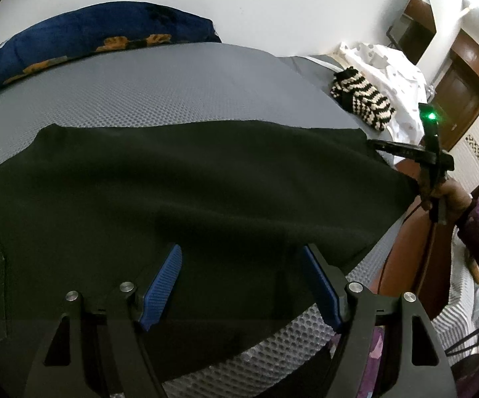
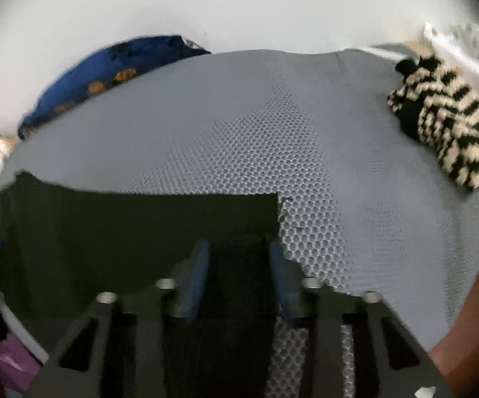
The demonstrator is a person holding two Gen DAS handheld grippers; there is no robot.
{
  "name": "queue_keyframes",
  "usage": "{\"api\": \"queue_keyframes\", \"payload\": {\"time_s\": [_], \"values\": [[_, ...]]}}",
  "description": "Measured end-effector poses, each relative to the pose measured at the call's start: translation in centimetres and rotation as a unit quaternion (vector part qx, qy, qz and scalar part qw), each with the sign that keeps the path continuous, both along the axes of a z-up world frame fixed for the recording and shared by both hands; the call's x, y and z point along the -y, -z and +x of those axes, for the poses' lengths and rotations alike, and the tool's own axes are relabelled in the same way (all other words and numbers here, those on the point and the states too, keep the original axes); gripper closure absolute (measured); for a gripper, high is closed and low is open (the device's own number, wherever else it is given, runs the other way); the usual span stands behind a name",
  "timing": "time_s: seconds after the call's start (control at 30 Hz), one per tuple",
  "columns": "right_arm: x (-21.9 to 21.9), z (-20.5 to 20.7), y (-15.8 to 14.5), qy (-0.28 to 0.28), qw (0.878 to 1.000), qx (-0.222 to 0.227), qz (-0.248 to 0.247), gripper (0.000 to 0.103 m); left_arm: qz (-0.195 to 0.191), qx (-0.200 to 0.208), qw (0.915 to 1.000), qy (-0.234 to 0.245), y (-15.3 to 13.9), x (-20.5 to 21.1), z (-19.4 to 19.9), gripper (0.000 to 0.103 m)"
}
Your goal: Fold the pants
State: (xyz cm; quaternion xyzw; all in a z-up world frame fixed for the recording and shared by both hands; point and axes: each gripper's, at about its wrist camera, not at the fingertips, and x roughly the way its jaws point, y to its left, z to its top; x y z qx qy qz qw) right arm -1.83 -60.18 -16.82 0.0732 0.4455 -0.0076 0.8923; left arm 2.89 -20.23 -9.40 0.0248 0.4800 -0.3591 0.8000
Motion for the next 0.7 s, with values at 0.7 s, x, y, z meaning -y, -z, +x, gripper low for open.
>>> {"api": "queue_keyframes", "payload": {"time_s": [0.7], "values": [[4.1, -0.8, -4.0, 0.077, 0.990, 0.104, 0.055, 0.103, 0.009, -0.029, 0.9993, -0.022, 0.7, -0.3, 0.3, 0.028]]}}
